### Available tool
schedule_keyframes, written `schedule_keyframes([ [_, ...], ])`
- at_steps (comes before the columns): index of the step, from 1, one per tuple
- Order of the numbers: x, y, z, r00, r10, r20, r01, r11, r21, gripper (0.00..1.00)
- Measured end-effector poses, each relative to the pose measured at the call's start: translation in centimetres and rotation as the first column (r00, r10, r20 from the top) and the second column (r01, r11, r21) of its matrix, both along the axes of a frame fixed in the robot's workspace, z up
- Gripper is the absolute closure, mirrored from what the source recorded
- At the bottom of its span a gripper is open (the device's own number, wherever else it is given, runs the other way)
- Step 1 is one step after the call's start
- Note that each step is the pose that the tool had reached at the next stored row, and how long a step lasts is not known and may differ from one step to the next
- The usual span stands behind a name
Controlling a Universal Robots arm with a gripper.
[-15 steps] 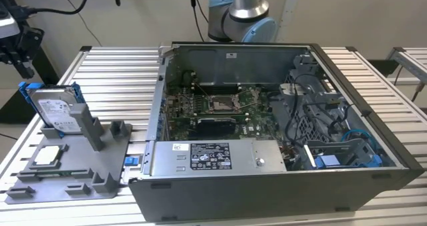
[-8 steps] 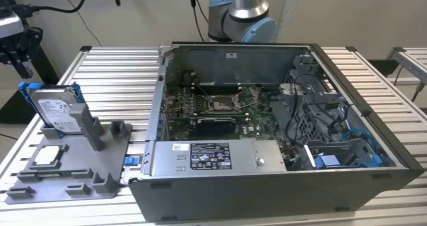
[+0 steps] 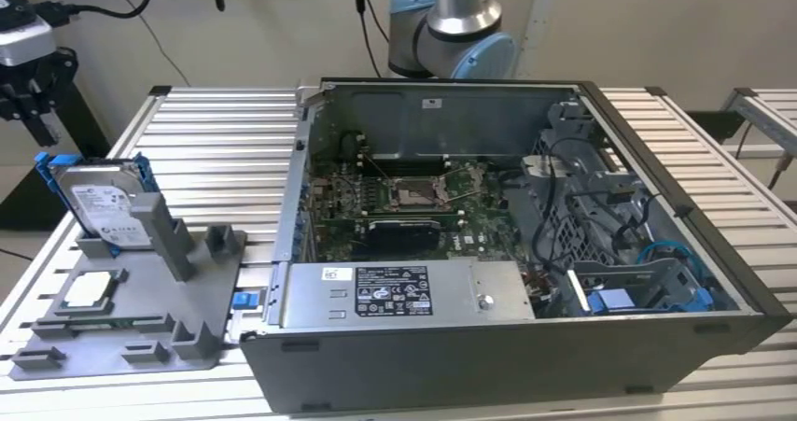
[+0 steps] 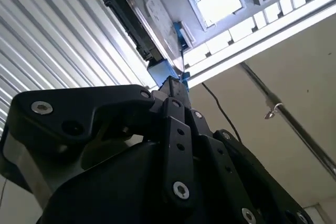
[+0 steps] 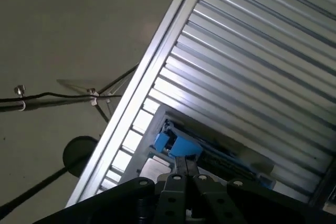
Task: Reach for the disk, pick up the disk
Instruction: 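Pick up the disk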
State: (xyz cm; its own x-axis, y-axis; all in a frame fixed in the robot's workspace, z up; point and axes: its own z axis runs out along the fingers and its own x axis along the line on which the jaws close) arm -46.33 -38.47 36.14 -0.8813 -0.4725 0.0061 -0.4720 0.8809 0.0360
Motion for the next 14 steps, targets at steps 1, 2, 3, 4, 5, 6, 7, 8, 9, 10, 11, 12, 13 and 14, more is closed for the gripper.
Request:
schedule_keyframes([
  [1,-0.01,0.0,0.01,0.9999,0.016,0.0001,-0.016,0.9999,-0.0001,1.0],
  [2,-0.03,0.0,0.03,0.9995,0.032,0.0003,-0.032,0.9995,-0.0003,1.0],
  [3,-0.05,0.0,0.05,0.9988,0.048,0.0004,-0.048,0.9988,-0.0004,1.0],
  [4,-0.07,0.0,0.06,0.998,0.063,0.0005,-0.063,0.998,-0.0004,1.0],
  [5,-0.09,0.0,0.08,0.9969,0.078,0.0005,-0.078,0.9969,-0.0005,1.0],
  [6,-0.11,0.0,0.09,0.9956,0.093,0.0006,-0.093,0.9956,-0.0005,1.0],
  [7,-0.13,0.0,0.11,0.9941,0.109,0.0007,-0.109,0.9941,-0.0006,1.0],
  [8,-0.15,0.0,0.12,0.9923,0.124,0.0007,-0.124,0.9923,-0.0006,1.0],
  [9,-0.17,0.0,0.13,0.9901,0.14,0.0009,-0.14,0.9901,-0.0006,1.0],
  [10,-0.19,0.0,0.14,0.9878,0.156,0.001,-0.156,0.9878,-0.0006,1.0],
  [11,-0.2,0.0,0.15,0.985,0.172,0.0011,-0.172,0.985,-0.0006,1.0],
  [12,-0.21,0.0,0.16,0.982,0.189,0.0011,-0.189,0.982,-0.0007,1.0],
  [13,-0.22,0.0,0.16,0.9786,0.206,0.0012,-0.206,0.9786,-0.0007,1.0],
  [14,-0.23,0.0,0.17,0.9748,0.223,0.0012,-0.223,0.9748,-0.0007,1.0],
])
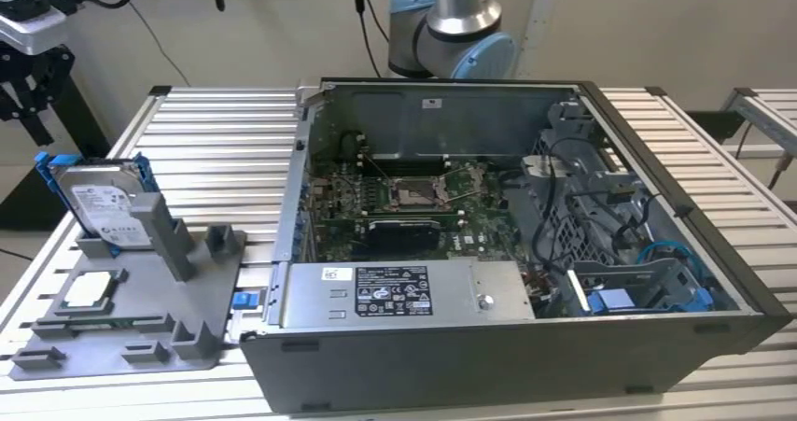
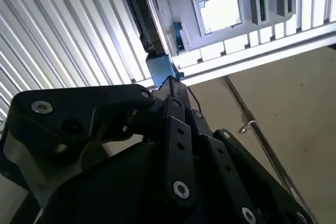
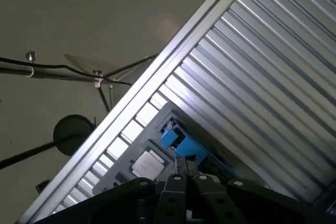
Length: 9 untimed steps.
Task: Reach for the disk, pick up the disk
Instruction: 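Pick up the disk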
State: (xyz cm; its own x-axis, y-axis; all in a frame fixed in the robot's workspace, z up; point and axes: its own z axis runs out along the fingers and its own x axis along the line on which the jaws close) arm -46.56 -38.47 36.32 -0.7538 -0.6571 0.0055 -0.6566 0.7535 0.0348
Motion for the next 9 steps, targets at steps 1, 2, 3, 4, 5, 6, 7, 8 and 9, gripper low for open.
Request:
schedule_keyframes([
  [1,-0.01,0.0,0.0,0.9998,0.019,0.0,-0.019,0.9998,0.0,1.0],
  [2,-0.01,0.0,0.0,0.9993,0.036,0.0,-0.036,0.9993,0.0,1.0],
  [3,-0.01,0.0,0.0,0.9985,0.054,0.0,-0.054,0.9985,0.0,1.0],
  [4,-0.01,0.0,-0.01,0.9974,0.072,0.0001,-0.072,0.9974,0.0,1.0],
  [5,-0.01,0.0,0.0,0.9958,0.091,0.0001,-0.091,0.9958,0.0,1.0],
  [6,-0.01,0.0,0.0,0.994,0.109,-0.0001,-0.109,0.994,0.0,1.0],
  [7,-0.01,0.0,0.0,0.9919,0.127,0.0001,-0.127,0.9919,0.0,1.0],
  [8,-0.01,0.0,0.0,0.9895,0.145,0.0001,-0.145,0.9895,0.0,1.0],
  [9,-0.01,0.0,0.0,0.9867,0.163,0.0004,-0.163,0.9867,0.0,1.0],
])
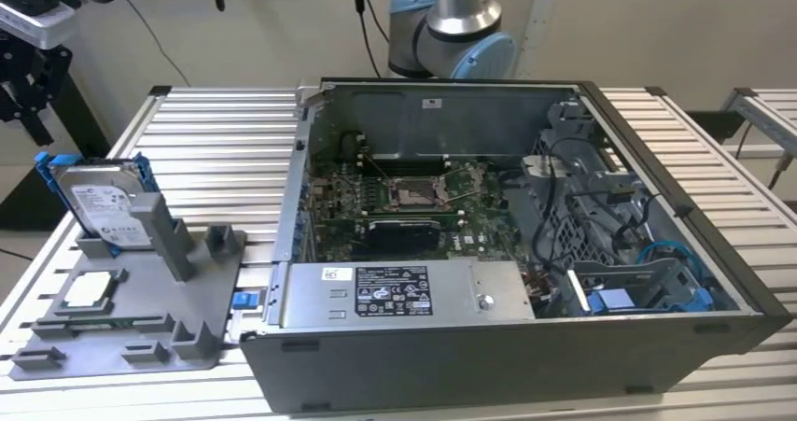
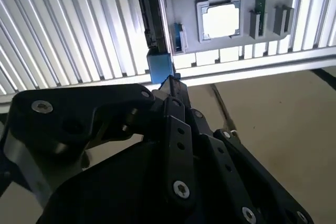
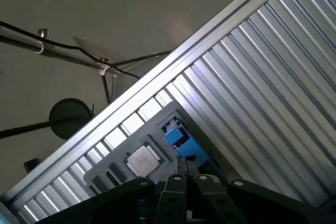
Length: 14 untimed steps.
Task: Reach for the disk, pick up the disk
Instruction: 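Pick up the disk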
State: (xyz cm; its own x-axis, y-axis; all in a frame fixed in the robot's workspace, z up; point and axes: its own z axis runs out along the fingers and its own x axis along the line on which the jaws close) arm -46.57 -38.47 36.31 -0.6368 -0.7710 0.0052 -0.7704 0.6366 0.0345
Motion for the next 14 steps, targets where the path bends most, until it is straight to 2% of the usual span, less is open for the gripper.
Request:
schedule_keyframes([
  [4,0.0,0.0,0.0,0.9973,0.073,0.0013,-0.073,0.9973,-0.0001,1.0],
  [9,0.0,0.0,0.0,0.987,0.161,0.002,-0.161,0.987,-0.0001,1.0],
  [11,0.0,0.0,0.0,0.9849,0.173,0.002,-0.173,0.9849,-0.0001,1.0],
  [14,0.0,0.0,0.0,0.9845,0.175,0.002,-0.175,0.9845,-0.0001,1.0],
])
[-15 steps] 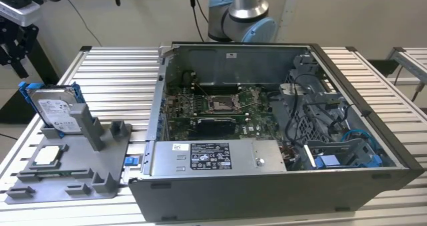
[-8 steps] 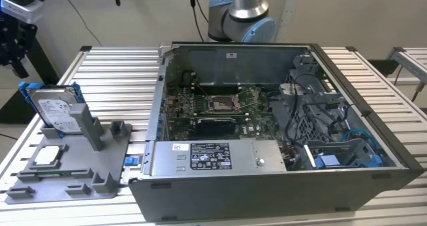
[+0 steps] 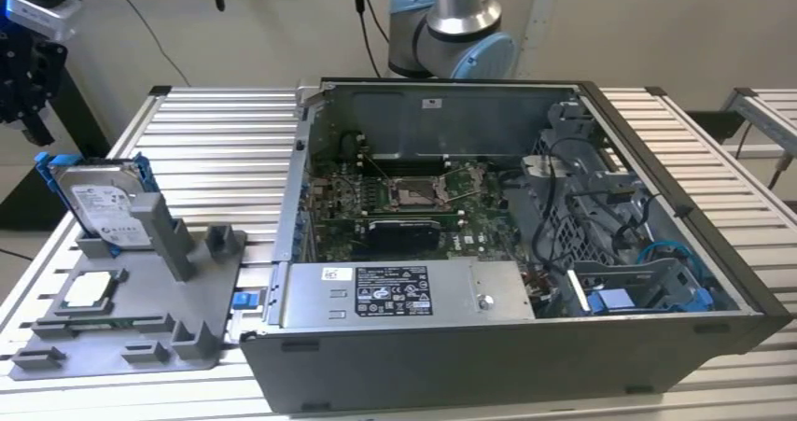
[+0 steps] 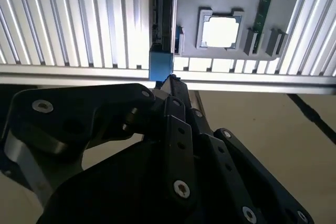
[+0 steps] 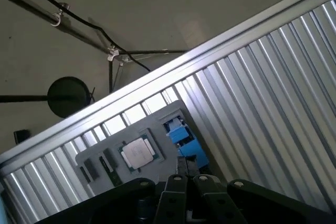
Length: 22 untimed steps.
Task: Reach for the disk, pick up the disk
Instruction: 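Pick up the disk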
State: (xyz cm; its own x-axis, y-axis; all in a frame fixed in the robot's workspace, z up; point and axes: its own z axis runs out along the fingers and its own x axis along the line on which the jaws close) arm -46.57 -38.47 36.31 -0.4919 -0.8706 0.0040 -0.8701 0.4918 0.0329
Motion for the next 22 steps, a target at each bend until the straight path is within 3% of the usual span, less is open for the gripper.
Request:
schedule_keyframes([
  [11,0.0,0.0,0.0,1.0,0.008,0.0,-0.008,1.0,0.0,1.0],
  [14,0.0,0.0,0.0,0.9987,0.051,0.0,-0.051,0.9987,0.0,1.0],
  [18,0.0,0.0,-0.03,0.9923,0.124,0.0016,-0.124,0.9923,-0.0003,1.0],
  [22,0.0,0.0,-0.2,0.9809,0.194,0.0155,-0.194,0.9811,-0.0025,1.0],
])
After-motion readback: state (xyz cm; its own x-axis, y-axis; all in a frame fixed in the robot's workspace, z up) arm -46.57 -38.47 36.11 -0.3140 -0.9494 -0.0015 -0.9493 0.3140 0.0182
